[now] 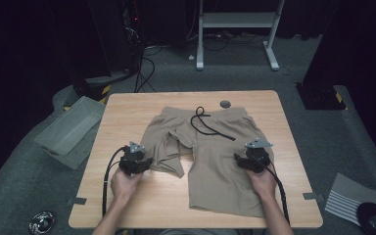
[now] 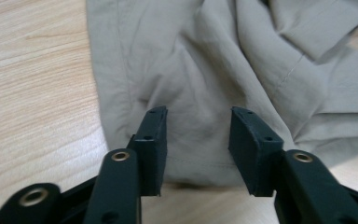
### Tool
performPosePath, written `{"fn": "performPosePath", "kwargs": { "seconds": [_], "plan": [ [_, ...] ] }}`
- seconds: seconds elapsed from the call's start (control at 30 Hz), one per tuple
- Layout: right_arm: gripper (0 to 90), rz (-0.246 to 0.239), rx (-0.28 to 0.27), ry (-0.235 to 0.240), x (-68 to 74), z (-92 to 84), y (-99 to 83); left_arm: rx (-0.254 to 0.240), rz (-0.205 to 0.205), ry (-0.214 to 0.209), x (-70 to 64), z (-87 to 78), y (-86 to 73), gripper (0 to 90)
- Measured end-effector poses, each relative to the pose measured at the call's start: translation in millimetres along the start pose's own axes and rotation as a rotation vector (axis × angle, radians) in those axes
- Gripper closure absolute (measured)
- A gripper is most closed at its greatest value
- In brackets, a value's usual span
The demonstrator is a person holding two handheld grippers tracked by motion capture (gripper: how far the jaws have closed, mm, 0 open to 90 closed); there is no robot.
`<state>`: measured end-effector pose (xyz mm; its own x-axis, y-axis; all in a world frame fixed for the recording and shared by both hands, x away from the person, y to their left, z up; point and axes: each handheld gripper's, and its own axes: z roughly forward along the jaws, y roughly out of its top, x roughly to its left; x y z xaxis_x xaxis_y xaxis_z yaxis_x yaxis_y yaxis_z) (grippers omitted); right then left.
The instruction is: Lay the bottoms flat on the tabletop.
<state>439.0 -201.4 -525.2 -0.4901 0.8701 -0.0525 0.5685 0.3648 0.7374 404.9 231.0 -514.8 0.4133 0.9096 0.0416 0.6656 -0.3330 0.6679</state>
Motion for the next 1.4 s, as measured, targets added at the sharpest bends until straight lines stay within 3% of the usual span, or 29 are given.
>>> {"fn": "performPosePath", "kwargs": {
  "seconds": [0.07, 0.13, 0.27, 0.37, 0.57, 0.6, 0.63, 0.67, 0.73, 0.83, 1.0, 1.13, 1.17, 1.27, 1.33, 1.4],
  "plan": [
    [35.3, 0.0, 0.0, 0.0, 0.0, 0.0, 0.0, -0.015, -0.004, -0.034, 0.3, 0.8, -2.0, 73.2],
    [35.3, 0.002, 0.001, 0.001, -0.1, 0.0, 0.0, -0.004, 0.029, -0.024, -2.3, -1.8, -3.4, 89.6],
    [35.3, 0.003, 0.001, 0.002, -0.2, 0.0, 0.0, 0.047, 0.068, -0.029, -1.8, -11.5, -7.8, 90.0],
    [35.3, 0.004, 0.002, 0.002, -0.2, 0.0, 0.0, 0.056, 0.061, -0.037, 1.5, -21.0, -17.5, 90.0],
    [35.3, 0.003, 0.002, 0.007, -0.3, 0.1, 0.1, 0.006, 0.021, -0.041, 6.8, -36.5, -31.1, 90.0],
    [35.3, 0.002, 0.001, 0.006, -0.3, 0.1, 0.1, -0.021, 0.01, -0.031, 6.8, -37.3, -29.5, 88.9],
    [35.3, 0.002, 0.002, 0.006, -0.3, 0.1, 0.1, -0.042, -0.007, -0.026, 7.3, -36.9, -26.3, 77.0],
    [35.3, 0.003, 0.002, 0.006, -0.3, 0.1, 0.1, -0.06, -0.017, -0.031, 7.6, -34.9, -22.3, 70.6],
    [35.3, -0.001, 0.001, 0.004, -0.1, 0.2, 0.1, -0.053, -0.011, -0.023, 5.8, -25.4, -12.9, 63.4],
    [38.0, -0.008, -0.001, 0.002, -0.5, 1.5, 1.4, -0.007, 0.019, -0.008, 2.3, -2.4, 0.2, 65.9],
    [43.1, -0.029, -0.015, -0.051, -9.7, 10.4, 9.2, 0.001, 0.035, 0.035, 10.0, 24.8, 27.9, 72.2],
    [43.0, -0.006, -0.011, -0.043, -23.4, 21.8, 19.0, 0.03, 0.001, 0.082, 21.2, 43.3, 52.3, 64.3],
    [42.8, 0.017, -0.006, -0.034, -26.2, 24.0, 20.8, 0.03, -0.019, 0.078, 21.2, 43.5, 55.8, 59.7],
    [42.2, 0.05, -0.003, -0.044, -25.9, 23.1, 20.9, -0.04, -0.039, 0.027, 13.8, 27.1, 53.1, 48.5],
    [40.4, 0.044, -0.043, -0.021, -19.6, 14.3, 17.5, -0.059, 0.016, 0.019, 4.1, 13.0, 48.2, 46.1],
    [40.4, 0.0, -0.077, 0.012, -10.5, 1.8, 16.4, -0.082, 0.083, 0.016, -6.6, 1.9, 44.4, 43.8]
  ]
}}
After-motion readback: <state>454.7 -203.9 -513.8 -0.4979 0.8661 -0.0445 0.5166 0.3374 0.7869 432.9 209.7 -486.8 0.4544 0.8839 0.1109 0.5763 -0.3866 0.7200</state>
